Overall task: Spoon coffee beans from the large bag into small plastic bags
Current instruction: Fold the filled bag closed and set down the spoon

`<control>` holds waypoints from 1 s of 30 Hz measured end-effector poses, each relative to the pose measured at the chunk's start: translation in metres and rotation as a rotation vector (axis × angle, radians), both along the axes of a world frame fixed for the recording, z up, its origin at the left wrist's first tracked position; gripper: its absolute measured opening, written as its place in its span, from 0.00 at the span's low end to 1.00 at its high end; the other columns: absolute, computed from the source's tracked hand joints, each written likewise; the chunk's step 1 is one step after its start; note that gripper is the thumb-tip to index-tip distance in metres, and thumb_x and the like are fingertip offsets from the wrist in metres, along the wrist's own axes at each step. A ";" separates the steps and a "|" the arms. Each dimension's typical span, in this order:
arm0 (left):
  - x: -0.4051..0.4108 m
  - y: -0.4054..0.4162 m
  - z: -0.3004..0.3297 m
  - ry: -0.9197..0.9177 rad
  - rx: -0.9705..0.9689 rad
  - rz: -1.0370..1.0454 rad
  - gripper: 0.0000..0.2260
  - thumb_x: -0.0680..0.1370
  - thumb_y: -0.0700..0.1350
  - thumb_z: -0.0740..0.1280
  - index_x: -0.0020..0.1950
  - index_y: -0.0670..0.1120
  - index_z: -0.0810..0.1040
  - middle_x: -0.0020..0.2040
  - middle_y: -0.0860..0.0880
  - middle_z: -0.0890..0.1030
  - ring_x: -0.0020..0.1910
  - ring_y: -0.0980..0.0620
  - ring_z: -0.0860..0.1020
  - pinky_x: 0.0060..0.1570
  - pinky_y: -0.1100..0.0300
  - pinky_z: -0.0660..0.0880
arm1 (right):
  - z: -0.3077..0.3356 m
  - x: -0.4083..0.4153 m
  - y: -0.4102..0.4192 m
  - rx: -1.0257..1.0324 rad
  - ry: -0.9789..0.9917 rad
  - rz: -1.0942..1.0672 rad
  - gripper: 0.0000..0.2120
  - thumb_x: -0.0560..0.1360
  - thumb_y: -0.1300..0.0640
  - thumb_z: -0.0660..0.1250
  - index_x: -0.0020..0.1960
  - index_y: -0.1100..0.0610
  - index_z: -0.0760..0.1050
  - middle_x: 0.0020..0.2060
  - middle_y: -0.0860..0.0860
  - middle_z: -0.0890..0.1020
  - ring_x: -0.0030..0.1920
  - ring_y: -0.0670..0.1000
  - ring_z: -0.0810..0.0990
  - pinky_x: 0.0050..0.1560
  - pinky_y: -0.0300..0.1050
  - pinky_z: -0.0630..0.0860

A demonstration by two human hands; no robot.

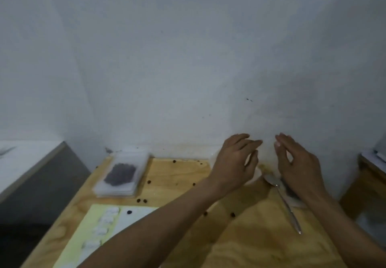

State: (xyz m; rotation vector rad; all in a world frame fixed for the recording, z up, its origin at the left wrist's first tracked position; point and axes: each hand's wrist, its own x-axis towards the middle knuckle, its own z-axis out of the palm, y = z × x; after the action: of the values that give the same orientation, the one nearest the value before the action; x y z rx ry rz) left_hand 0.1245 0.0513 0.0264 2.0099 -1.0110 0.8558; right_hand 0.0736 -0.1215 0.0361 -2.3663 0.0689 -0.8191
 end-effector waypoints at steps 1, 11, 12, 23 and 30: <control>0.006 0.018 0.007 -0.020 -0.019 0.049 0.13 0.79 0.40 0.65 0.61 0.39 0.83 0.53 0.43 0.85 0.60 0.44 0.78 0.63 0.55 0.71 | 0.007 0.006 0.018 0.005 -0.054 0.038 0.19 0.84 0.52 0.61 0.69 0.61 0.78 0.68 0.56 0.78 0.70 0.55 0.76 0.72 0.54 0.71; 0.010 0.246 0.018 0.640 0.307 0.942 0.18 0.83 0.48 0.60 0.66 0.38 0.77 0.66 0.37 0.76 0.66 0.37 0.70 0.65 0.48 0.68 | -0.002 0.046 0.219 -0.033 0.266 0.464 0.13 0.82 0.51 0.64 0.60 0.54 0.83 0.54 0.49 0.85 0.53 0.49 0.82 0.57 0.45 0.78; 0.007 0.263 0.012 0.729 0.363 1.004 0.18 0.83 0.50 0.58 0.64 0.38 0.77 0.66 0.36 0.75 0.66 0.36 0.70 0.64 0.48 0.68 | -0.007 0.047 0.236 -0.036 0.366 0.480 0.13 0.83 0.51 0.63 0.59 0.54 0.84 0.53 0.49 0.85 0.52 0.50 0.82 0.56 0.45 0.78; -0.018 0.312 -0.019 0.952 -0.107 0.837 0.18 0.80 0.48 0.68 0.66 0.39 0.79 0.65 0.42 0.80 0.65 0.43 0.78 0.64 0.54 0.74 | -0.027 0.052 0.322 0.214 0.606 0.289 0.15 0.78 0.48 0.69 0.38 0.56 0.84 0.36 0.51 0.85 0.39 0.53 0.83 0.40 0.45 0.76; -0.015 0.316 -0.006 1.003 -0.768 0.518 0.13 0.75 0.51 0.76 0.50 0.42 0.82 0.46 0.44 0.85 0.49 0.44 0.84 0.54 0.48 0.80 | -0.014 0.058 0.309 0.585 0.548 0.387 0.03 0.77 0.57 0.73 0.45 0.53 0.85 0.44 0.48 0.86 0.48 0.51 0.84 0.54 0.52 0.82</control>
State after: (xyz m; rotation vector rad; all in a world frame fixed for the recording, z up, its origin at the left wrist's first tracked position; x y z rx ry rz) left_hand 0.1094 0.3675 0.0201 1.6417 0.3771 0.2746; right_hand 0.1312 0.1873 0.0223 -1.8836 0.0612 0.0543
